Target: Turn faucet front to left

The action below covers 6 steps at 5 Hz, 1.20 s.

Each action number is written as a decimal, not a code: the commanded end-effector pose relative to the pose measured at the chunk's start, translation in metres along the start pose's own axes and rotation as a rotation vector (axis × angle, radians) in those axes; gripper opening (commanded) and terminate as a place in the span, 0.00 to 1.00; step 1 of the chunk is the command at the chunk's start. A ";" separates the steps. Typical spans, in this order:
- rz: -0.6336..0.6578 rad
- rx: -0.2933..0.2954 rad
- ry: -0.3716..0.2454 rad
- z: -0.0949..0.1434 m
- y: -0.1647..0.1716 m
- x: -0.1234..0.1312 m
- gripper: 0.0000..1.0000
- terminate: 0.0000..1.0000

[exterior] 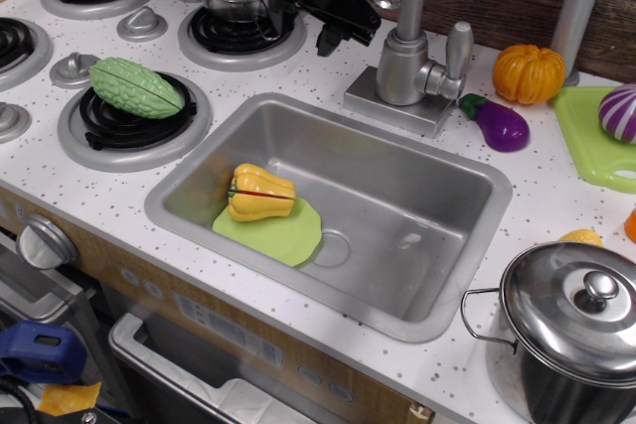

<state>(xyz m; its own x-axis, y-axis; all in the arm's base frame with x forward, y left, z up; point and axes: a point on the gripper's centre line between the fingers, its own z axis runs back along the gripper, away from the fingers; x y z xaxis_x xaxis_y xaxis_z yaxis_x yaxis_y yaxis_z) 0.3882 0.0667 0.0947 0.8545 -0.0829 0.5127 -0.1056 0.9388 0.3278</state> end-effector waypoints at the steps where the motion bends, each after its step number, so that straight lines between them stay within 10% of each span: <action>1: -0.031 -0.002 -0.118 -0.001 0.022 0.029 0.00 0.00; 6: -0.060 0.041 -0.200 -0.022 0.048 0.066 0.00 0.00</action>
<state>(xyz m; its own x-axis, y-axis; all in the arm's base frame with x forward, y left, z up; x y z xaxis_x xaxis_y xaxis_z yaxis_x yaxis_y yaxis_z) 0.4401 0.1132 0.1027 0.7952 -0.1861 0.5770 -0.0665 0.9192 0.3881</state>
